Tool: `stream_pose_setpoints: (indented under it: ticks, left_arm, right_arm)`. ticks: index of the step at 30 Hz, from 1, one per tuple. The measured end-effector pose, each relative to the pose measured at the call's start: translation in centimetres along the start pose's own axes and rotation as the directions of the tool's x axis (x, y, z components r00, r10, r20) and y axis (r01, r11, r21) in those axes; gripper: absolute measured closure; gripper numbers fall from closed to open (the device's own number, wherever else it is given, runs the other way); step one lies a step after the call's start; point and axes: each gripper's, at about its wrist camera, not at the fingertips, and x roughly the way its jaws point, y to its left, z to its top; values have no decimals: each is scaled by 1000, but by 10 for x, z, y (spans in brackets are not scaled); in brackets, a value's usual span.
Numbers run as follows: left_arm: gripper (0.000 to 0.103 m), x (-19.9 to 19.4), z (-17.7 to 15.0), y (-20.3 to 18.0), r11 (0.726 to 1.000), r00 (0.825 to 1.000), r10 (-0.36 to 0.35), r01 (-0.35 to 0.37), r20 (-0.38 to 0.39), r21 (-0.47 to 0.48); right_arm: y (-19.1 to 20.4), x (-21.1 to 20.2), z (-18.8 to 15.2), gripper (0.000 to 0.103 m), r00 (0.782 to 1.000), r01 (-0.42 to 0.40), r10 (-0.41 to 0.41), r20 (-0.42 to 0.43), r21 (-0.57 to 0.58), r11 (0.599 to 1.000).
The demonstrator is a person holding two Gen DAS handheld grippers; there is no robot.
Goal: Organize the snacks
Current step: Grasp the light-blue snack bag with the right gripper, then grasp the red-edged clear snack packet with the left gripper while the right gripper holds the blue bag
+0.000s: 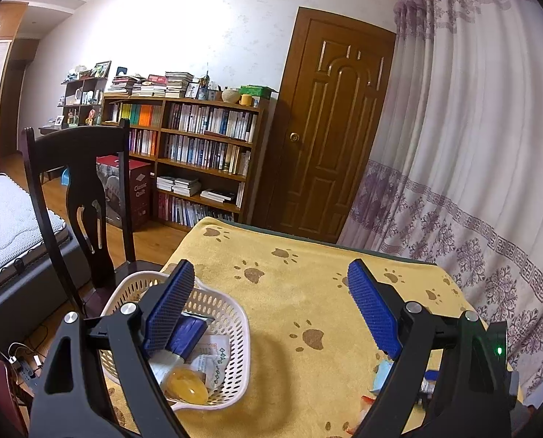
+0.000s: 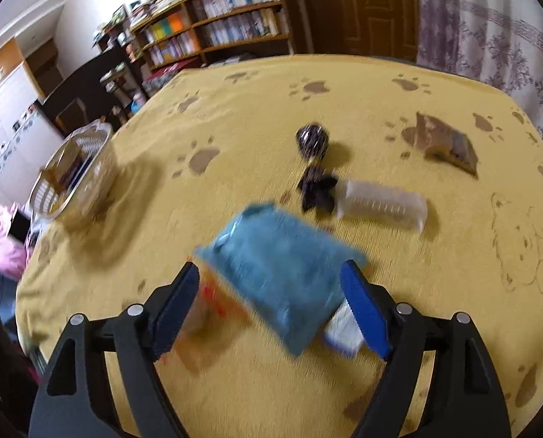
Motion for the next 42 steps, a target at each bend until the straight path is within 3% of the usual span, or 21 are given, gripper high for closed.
stream_pose_setpoints:
  ticks: [4,8,11,15,19,22,28,35,38,42]
  left_arm:
    - [16,2,-2,-5,1000,1000,-3,3,-8,16]
    - [16,2,-4,-10,1000,1000,-7,7,-11,30]
    - [16,2,-4,-12,999,1000,-11,12,-13,40]
    - [16,4,-4,-12,999,1000,-11,12,-15,43]
    - [16,4,-3,-10,999,1000,-6,7,-13,32]
    - [16,5,-4,-9,1000,1000,-2,3,-18,29]
    - [16,4,-6,-16,999,1000,-13,13,-17,51]
    - [16,10,-13,-26,995,999,-26,29,-42,90]
    - [16,27,-21,-27,994,993,-41,51,-107,92]
    - [16,41,-29,-30,994,986,-46,62,-159,95]
  right_arm:
    - [16,-2,-14,24,1000,22,-23,-5,-91,996]
    - [22,-5,1,24,996,71,-65,56,-119,990]
    - [17,2,20,24,997,50,-44,61,-87,995]
    - [2,28,34,24,1000,0,0,-5,-37,999]
    - [-5,31,27,24,996,-80,80,-36,-13,997]
    - [0,21,16,23,995,-94,91,-48,-56,994]
    - [15,16,-9,23,995,-41,25,-93,-175,984]
    - [19,27,-6,23,997,3,-15,-80,-147,989]
    - [19,37,-3,24,995,55,-65,-73,-122,991]
    - [22,33,-7,41,993,105,-110,-41,-103,989]
